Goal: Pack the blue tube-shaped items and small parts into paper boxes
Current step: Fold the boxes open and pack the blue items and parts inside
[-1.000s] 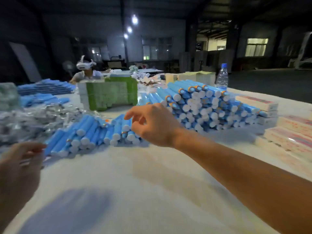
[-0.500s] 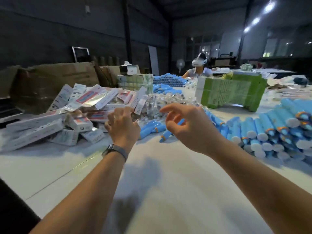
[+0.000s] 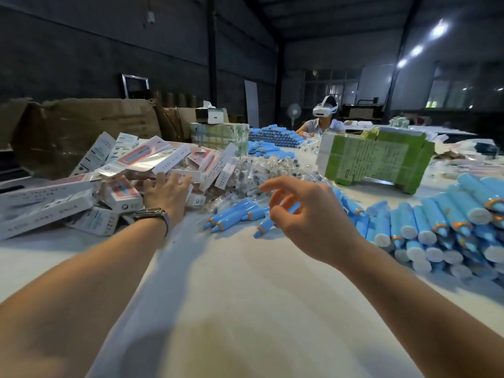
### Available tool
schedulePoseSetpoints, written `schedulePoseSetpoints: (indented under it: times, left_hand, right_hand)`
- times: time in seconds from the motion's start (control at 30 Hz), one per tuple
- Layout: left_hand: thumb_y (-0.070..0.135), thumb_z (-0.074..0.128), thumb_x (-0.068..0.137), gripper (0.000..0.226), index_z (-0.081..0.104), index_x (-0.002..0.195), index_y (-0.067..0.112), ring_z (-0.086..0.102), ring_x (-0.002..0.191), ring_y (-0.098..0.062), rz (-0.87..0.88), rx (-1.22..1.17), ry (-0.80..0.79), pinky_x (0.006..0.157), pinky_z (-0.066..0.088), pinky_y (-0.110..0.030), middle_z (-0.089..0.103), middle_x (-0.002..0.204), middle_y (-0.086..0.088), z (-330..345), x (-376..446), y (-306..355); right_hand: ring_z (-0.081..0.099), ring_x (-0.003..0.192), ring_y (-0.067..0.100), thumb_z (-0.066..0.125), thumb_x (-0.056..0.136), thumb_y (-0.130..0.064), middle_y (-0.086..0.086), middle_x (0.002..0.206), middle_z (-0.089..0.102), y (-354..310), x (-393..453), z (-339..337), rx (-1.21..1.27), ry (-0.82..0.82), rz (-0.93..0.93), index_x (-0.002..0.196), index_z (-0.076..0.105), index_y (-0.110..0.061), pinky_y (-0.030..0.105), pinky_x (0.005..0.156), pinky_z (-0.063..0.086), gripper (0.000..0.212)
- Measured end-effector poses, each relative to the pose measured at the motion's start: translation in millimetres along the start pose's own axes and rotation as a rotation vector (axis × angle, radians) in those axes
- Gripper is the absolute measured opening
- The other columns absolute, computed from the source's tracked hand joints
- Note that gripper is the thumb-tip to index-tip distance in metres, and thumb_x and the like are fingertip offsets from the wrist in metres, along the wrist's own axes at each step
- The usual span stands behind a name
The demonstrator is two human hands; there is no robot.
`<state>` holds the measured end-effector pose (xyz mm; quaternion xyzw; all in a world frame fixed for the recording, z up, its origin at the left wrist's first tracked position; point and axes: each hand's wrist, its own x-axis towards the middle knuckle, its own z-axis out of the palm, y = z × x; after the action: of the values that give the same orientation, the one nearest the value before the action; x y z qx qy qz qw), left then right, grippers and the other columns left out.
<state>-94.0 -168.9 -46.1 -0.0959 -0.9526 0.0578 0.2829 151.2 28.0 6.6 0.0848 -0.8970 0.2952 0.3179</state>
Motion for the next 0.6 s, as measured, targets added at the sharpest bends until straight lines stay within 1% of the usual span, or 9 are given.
schedulePoseSetpoints:
  times: [0.1, 0.17, 0.23, 0.27, 0.33, 0.4, 0.47, 0.53, 0.6]
  left_hand:
    - [0.007, 0.062, 0.084, 0.064, 0.041, 0.14, 0.03, 0.03, 0.13, -0.034, 0.029, 0.007, -0.035, 0.103, 0.036, -0.053, 0.035, 0.141, -0.005, -14, 1, 1]
    - [0.014, 0.067, 0.084, 0.057, 0.046, 0.136, 0.023, 0.037, 0.126, -0.034, 0.069, -0.122, 0.062, 0.099, 0.04, -0.051, 0.04, 0.138, -0.005, -32, -2, 11]
    - [0.017, 0.076, 0.08, 0.058, 0.049, 0.132, 0.015, 0.048, 0.117, -0.033, 0.127, -0.412, 0.276, 0.089, 0.045, -0.044, 0.049, 0.13, -0.008, -60, -10, 31]
    - [0.016, 0.079, 0.078, 0.058, 0.051, 0.128, 0.01, 0.053, 0.11, -0.032, 0.16, -0.614, 0.392, 0.082, 0.047, -0.035, 0.052, 0.123, -0.01, -76, -18, 43]
    - [0.009, 0.082, 0.074, 0.057, 0.051, 0.12, 0.003, 0.056, 0.1, -0.026, 0.233, -0.966, 0.57, 0.069, 0.047, -0.015, 0.05, 0.113, -0.008, -105, -37, 68]
    - [0.004, 0.081, 0.073, 0.055, 0.047, 0.117, 0.008, 0.058, 0.101, -0.023, 0.315, -1.241, 0.638, 0.068, 0.05, -0.009, 0.049, 0.113, -0.004, -122, -64, 90]
    - [0.004, 0.078, 0.072, 0.058, 0.043, 0.113, 0.026, 0.065, 0.105, -0.022, 0.379, -1.553, 0.515, 0.07, 0.058, -0.02, 0.053, 0.116, -0.003, -130, -90, 112]
    - [0.005, 0.075, 0.071, 0.06, 0.042, 0.106, 0.04, 0.068, 0.103, -0.014, 0.394, -1.784, 0.344, 0.07, 0.058, -0.024, 0.056, 0.112, 0.013, -128, -112, 131]
    - [0.009, 0.073, 0.07, 0.06, 0.04, 0.105, 0.044, 0.067, 0.096, -0.005, 0.331, -1.83, 0.234, 0.067, 0.056, -0.023, 0.056, 0.102, 0.027, -121, -124, 145]
  right_hand:
    - [0.063, 0.076, 0.004, 0.058, 0.079, -0.023, -0.017, 0.081, 0.065, 2, 0, -1, 0.004, 0.012, 0.011, 0.108, 0.069, -0.035, 0.033, 0.075, 0.053, 0.033]
    - [0.062, 0.073, 0.002, 0.057, 0.078, -0.025, -0.017, 0.078, 0.064, 5, 3, -1, 0.007, 0.047, 0.026, 0.104, 0.069, -0.036, 0.029, 0.071, 0.051, 0.03]
    - [0.061, 0.07, 0.0, 0.062, 0.083, -0.02, -0.016, 0.075, 0.064, 13, 7, -3, 0.043, 0.105, 0.094, 0.102, 0.07, -0.034, 0.026, 0.069, 0.05, 0.024]
    - [0.061, 0.071, 0.001, 0.063, 0.086, -0.021, -0.014, 0.078, 0.065, 18, 9, -4, 0.088, 0.121, 0.162, 0.103, 0.069, -0.033, 0.026, 0.07, 0.05, 0.022]
    - [0.064, 0.081, 0.011, 0.063, 0.091, -0.03, -0.005, 0.095, 0.068, 25, 11, -7, 0.249, 0.12, 0.36, 0.115, 0.063, -0.03, 0.033, 0.077, 0.053, 0.024]
    - [0.064, 0.086, 0.017, 0.06, 0.093, -0.043, 0.002, 0.113, 0.064, 28, 11, -10, 0.47, 0.103, 0.552, 0.13, 0.051, -0.03, 0.034, 0.069, 0.055, 0.04]
    - [0.064, 0.091, 0.021, 0.062, 0.091, -0.05, -0.001, 0.116, 0.06, 31, 12, -18, 0.697, 0.155, 0.65, 0.138, 0.044, -0.03, 0.032, 0.065, 0.057, 0.054]
    - [0.066, 0.097, 0.03, 0.065, 0.091, -0.045, -0.001, 0.111, 0.064, 36, 12, -27, 0.889, 0.253, 0.656, 0.133, 0.048, -0.027, 0.037, 0.072, 0.057, 0.049]
    - [0.069, 0.09, 0.029, 0.063, 0.093, -0.029, 0.0, 0.102, 0.07, 40, 11, -32, 1.016, 0.375, 0.621, 0.13, 0.05, -0.026, 0.039, 0.072, 0.058, 0.039]
